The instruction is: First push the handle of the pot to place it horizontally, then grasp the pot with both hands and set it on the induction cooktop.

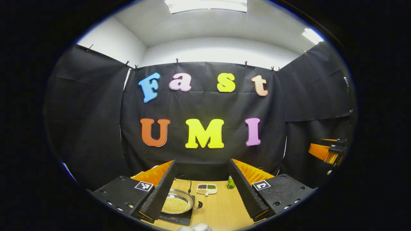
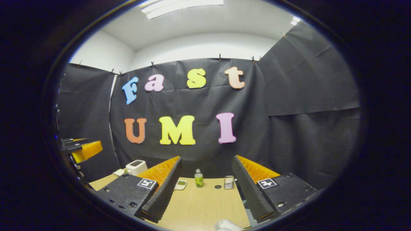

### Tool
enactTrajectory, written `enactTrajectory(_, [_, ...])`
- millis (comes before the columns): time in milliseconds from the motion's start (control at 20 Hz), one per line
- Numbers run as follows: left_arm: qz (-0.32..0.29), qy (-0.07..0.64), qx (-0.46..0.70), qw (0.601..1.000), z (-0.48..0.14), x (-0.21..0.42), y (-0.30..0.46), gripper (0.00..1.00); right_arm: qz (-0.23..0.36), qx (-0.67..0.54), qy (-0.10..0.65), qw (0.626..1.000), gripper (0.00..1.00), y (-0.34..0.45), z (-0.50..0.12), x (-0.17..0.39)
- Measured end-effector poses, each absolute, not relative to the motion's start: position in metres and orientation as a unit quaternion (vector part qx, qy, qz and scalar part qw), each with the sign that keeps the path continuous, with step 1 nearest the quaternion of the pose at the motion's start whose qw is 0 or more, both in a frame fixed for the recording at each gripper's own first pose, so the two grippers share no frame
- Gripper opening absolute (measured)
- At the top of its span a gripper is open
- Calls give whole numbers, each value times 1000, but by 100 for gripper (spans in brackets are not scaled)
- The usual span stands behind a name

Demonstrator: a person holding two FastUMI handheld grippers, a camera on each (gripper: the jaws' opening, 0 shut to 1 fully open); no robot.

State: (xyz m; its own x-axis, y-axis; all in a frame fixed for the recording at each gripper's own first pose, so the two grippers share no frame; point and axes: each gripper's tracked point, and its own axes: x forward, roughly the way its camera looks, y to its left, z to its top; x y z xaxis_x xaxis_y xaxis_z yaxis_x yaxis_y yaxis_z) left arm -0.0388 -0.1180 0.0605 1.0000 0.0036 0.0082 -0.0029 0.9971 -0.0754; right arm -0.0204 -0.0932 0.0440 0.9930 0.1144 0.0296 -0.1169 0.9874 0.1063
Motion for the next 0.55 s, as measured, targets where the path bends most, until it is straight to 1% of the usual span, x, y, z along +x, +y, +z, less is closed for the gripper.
enactTrajectory(250, [0,-5,-36,999,60,-38,-115,96,58,52,-7,997,96,-88,44,-18])
enactTrajectory(300, [-1,-3,-36,999,59,-38,-116,96,60,55,-5,997,99,-88,43,-18])
enactTrajectory(350, [0,-4,-36,999,59,-38,-113,96,60,57,-2,997,96,-87,43,-18])
enactTrajectory(550, [-2,-8,-37,999,61,-36,-111,96,55,58,2,997,96,-88,42,-17])
